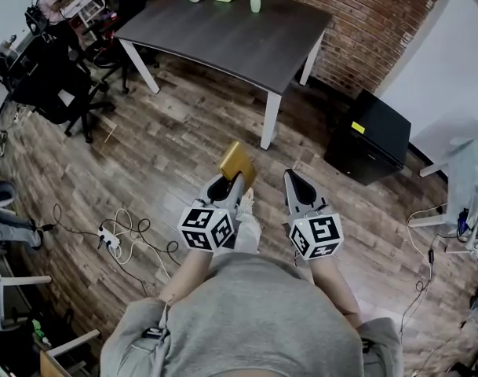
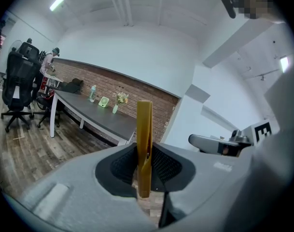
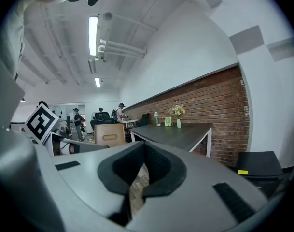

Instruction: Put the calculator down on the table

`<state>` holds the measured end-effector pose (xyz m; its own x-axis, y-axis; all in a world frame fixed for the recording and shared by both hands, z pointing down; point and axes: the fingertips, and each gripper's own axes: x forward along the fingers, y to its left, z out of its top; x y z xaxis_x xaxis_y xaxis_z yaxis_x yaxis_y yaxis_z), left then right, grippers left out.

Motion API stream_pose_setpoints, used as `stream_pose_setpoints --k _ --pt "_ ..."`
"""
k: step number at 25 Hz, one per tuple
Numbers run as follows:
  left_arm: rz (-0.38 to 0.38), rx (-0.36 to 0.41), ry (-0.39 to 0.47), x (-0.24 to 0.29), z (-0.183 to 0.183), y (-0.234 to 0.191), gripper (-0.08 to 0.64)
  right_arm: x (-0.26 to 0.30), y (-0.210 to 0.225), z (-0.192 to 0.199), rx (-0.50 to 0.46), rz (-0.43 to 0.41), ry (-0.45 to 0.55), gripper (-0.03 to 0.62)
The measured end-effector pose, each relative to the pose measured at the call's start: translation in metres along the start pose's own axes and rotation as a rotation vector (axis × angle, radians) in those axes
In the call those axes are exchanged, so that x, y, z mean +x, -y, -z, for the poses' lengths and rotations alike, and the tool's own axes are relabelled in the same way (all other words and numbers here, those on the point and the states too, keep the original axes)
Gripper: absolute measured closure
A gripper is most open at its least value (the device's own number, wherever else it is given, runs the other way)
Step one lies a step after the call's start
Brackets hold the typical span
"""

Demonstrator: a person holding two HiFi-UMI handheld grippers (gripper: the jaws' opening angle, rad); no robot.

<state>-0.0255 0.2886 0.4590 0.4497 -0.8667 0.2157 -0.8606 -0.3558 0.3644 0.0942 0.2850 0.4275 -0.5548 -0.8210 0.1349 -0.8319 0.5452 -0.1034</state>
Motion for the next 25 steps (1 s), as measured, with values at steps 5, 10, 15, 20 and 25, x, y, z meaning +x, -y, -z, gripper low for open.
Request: stream_pose_setpoints --k 5,10,15,20,25 --pt "0.003 -0.009 -0.002 0.028 -0.011 -0.013 0.469 0.028 0.014 -0.008 -0.009 0.001 0.0 0.59" --pt "0.01 -0.011 -0.006 0.06 -0.023 -0.026 0.469 0.058 0.032 -0.015 -0.009 0.001 -0.001 0.59" --pt "0.012 -0.014 -0.014 0.09 -0.039 -0.044 0.469 0.094 0.046 -0.023 -0.005 -0.005 -0.009 0.59" --pt "0.013 -0.013 -0.022 0.118 -0.058 -0.066 0.469 0.13 0.057 -0.032 -0.002 -0.011 -0.02 0.591" --pt "0.021 -0.012 -0.038 0.15 -0.076 -0.085 0.469 0.167 0.072 -0.041 0.004 -0.012 -0.028 0.59"
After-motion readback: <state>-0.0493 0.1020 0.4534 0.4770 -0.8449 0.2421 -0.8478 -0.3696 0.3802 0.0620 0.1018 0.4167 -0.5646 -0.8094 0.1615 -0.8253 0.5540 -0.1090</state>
